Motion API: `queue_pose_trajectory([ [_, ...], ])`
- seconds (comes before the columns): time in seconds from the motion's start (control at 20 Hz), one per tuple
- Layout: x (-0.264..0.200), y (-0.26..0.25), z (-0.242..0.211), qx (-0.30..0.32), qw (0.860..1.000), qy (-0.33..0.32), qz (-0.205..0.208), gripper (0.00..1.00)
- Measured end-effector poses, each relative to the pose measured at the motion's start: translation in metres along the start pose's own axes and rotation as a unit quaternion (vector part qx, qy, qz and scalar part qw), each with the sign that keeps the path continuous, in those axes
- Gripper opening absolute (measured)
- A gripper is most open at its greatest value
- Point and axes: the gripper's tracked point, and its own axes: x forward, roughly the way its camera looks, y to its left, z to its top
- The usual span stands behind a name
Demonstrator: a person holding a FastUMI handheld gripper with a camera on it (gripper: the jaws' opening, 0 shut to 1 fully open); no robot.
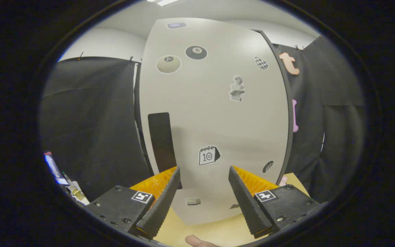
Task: Open the shoe cabinet door, grab the shoes and put them into the shoe cabinet, then close the shoe cabinet door.
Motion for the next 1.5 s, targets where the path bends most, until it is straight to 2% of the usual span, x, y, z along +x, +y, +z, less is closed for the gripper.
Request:
queue_pose_trajectory([
  [0.2,-0.024,0.000,0.002,0.007,1.000,-0.012,-0.001,0.95],
  [0.45,-0.096,-0.013,0.014,-0.017,0.998,-0.054,-0.018,0.96],
  [0.65,-0.157,-0.022,-0.009,-0.003,0.998,-0.063,-0.012,0.96],
  [0.8,-0.194,-0.038,-0.048,-0.005,0.999,-0.039,-0.008,0.97],
  [0.9,-0.211,-0.056,-0.055,-0.009,0.999,-0.042,-0.024,0.97],
  [1.1,-0.240,-0.094,-0.043,-0.021,0.993,-0.080,-0.085,0.97],
  [1.2,-0.252,-0.100,-0.041,-0.028,0.991,-0.091,-0.099,0.97],
  [1.35,-0.273,-0.096,-0.038,-0.027,0.990,-0.101,-0.099,0.97],
  [1.5,-0.286,-0.080,-0.036,-0.012,0.991,-0.118,-0.056,0.97],
])
